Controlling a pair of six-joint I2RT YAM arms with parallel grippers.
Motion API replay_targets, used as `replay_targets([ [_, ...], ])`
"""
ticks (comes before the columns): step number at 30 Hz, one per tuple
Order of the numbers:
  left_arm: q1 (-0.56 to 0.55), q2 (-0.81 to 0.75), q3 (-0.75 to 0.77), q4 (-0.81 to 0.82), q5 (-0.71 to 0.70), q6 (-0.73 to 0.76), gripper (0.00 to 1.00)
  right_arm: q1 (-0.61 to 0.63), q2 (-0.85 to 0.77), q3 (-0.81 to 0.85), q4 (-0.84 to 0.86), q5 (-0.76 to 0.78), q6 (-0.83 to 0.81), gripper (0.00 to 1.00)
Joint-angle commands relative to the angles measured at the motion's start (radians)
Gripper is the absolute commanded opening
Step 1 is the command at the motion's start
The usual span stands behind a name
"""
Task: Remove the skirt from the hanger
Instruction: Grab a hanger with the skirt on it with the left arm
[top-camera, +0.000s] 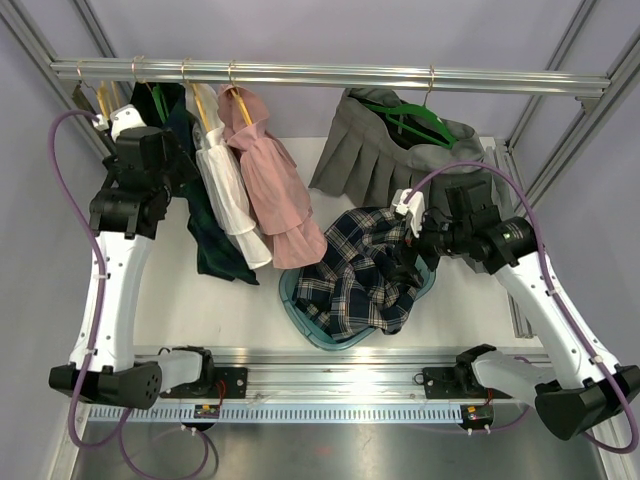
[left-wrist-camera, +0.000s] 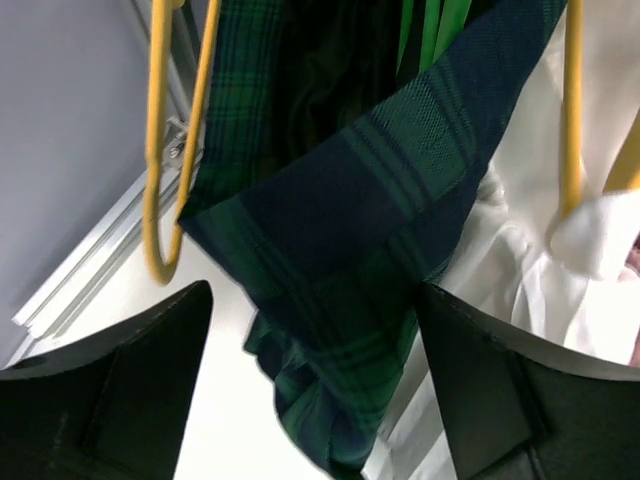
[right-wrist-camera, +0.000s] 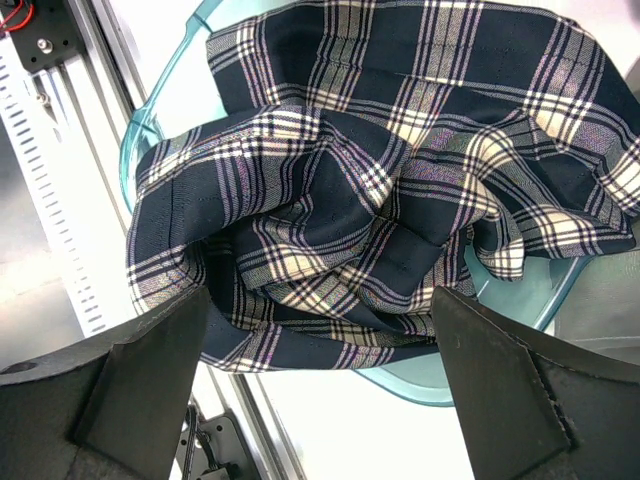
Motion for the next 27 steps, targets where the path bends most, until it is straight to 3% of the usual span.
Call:
replay_targets([
  [1, 0.042, 0.018, -0.044, 0.142, 0.136, 0.014, 0.82, -0.013, -0.028, 0.012, 0.011, -0.037, 0.014, 0.99],
  [10, 0.101, 0.073, -0.099, 0.254, 0.265, 0.047, 0.75, -0.014, -0.054, 0.018, -0.006, -0.066, -0.014, 1.00],
  [18, 0.121, 0.053, -0.162, 0.329, 0.318, 0.077, 0.59, -0.014, -0.060, 0.021, -0.012, -0.084, -0.020, 0.99],
  [21, 0.121, 0.044, -0.190, 0.366, 0.347, 0.094, 0.42, -0.014, -0.063, 0.021, -0.014, -0.091, -0.022, 1.00],
  [22, 0.120, 0.039, -0.193, 0.383, 0.363, 0.102, 0.27, -0.013, -0.062, 0.022, -0.015, -0.091, -0.022, 0.99],
  [25, 0.120, 0.027, -0.188, 0.404, 0.383, 0.114, 0.00, -0.014, -0.065, 0.029, -0.024, -0.095, -0.025, 0.99],
  [27, 0.121, 0.002, -0.169, 0.417, 0.393, 0.122, 0.00, -0.016, -0.074, 0.029, -0.027, -0.095, -0.025, 1.00],
])
